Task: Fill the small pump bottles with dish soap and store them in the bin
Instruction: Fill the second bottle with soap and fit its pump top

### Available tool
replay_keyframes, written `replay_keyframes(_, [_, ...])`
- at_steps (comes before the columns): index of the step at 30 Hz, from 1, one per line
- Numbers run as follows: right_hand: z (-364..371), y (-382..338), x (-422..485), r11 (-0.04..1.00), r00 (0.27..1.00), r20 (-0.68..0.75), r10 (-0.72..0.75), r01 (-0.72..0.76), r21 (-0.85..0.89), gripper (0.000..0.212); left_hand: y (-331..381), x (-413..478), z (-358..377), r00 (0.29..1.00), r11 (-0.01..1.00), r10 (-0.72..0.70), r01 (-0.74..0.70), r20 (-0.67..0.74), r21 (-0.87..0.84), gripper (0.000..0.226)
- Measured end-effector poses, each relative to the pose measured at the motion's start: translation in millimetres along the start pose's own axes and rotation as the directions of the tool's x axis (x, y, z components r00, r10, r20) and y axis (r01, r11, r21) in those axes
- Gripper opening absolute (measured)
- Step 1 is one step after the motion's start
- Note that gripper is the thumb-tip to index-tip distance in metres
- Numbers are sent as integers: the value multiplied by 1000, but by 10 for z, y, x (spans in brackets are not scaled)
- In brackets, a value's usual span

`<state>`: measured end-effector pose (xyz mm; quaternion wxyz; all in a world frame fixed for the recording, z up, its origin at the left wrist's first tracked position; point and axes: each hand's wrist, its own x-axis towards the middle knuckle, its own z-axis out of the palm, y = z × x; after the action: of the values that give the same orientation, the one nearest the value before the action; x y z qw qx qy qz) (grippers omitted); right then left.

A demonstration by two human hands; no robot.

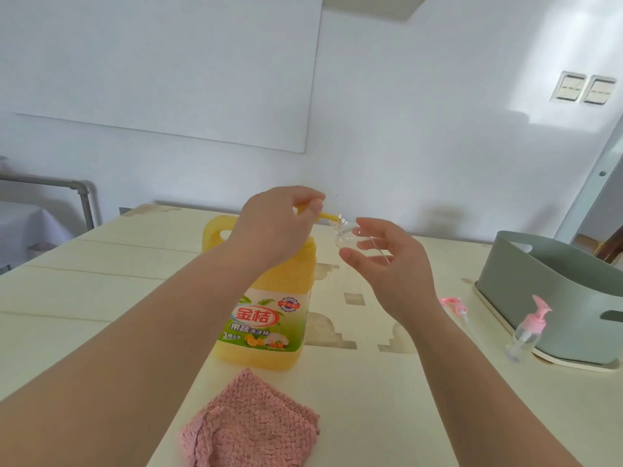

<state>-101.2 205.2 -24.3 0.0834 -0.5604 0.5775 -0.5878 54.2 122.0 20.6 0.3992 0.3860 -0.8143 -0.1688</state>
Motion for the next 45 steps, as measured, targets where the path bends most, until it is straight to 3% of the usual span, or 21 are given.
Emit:
replay_keyframes(6, [42, 56, -34, 998, 999, -6, 37, -37, 48, 34, -37, -6, 48, 995, 993, -96, 98, 24, -69, 26])
replay_keyframes(17, [78, 181, -94, 995, 998, 2, 66, -66, 79, 36, -39, -215, 182, 993, 994, 23, -10, -118, 106, 30])
replay_keyframes(24, [-2, 125, -73, 994, 994, 10, 110, -110, 9, 36, 76, -140, 100, 998, 972, 34, -47, 59, 228, 34])
replay_keyframes(31, [-26, -23, -21, 995, 995, 31, 95, -96, 26, 33, 82, 50, -141, 985, 989, -89, 104, 147, -100, 23])
replay_keyframes(36, [29, -30, -3, 994, 995, 26, 98, -99, 37, 34, 20, 116, -208, 976, 961, -108, 152, 190, -233, 13])
replay_keyframes(45, [78, 68, -53, 991, 994, -2, 113, -113, 66, 30, 9, 133, -155, 962, 967, -139, 183, 233, -180, 9])
